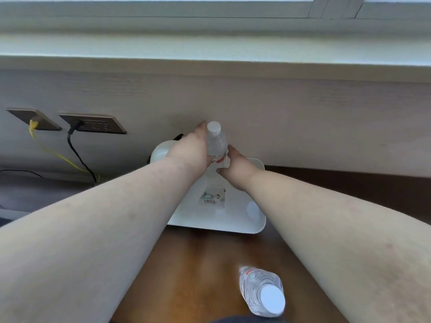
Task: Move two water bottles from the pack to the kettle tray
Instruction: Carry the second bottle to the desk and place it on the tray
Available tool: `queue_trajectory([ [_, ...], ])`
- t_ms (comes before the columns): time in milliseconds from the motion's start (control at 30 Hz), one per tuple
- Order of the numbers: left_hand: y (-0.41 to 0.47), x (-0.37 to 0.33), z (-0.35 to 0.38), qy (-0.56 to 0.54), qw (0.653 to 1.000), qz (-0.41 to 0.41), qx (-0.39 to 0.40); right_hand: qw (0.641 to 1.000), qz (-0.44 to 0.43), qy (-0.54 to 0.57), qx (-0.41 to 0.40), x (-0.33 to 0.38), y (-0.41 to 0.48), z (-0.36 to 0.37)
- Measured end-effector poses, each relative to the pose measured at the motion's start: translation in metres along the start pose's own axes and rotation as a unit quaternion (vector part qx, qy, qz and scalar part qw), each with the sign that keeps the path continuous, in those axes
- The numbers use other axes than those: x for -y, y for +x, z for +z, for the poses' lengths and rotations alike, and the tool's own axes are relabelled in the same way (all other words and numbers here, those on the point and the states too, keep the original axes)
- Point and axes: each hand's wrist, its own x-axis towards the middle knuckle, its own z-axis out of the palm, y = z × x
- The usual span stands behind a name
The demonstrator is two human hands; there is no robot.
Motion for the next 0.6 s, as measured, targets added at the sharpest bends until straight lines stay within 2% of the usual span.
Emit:
queue_trajectory([
  [100, -0.027, 0.002, 0.004, -0.054, 0.997, 0.016, -0.043, 0.999, 0.012, -0.025, -0.019, -0.008, -0.027, -0.011],
  [200, -0.063, 0.006, 0.015, -0.050, 0.995, 0.079, -0.048, 0.999, 0.030, -0.011, -0.044, -0.023, -0.060, -0.022],
  [333, -0.110, 0.005, 0.031, -0.018, 0.987, 0.157, 0.031, 0.996, 0.058, -0.029, -0.066, -0.057, -0.122, -0.027],
  [433, -0.145, 0.001, 0.044, 0.020, 0.969, 0.207, 0.133, 0.990, 0.101, -0.085, -0.059, -0.091, -0.176, -0.017],
  [533, -0.175, -0.005, 0.054, 0.045, 0.945, 0.245, 0.212, 0.979, 0.157, -0.133, 0.014, -0.117, -0.222, 0.005],
  [600, -0.191, -0.011, 0.059, 0.020, 0.939, 0.257, 0.228, 0.973, 0.158, -0.152, 0.072, -0.126, -0.245, 0.023],
])
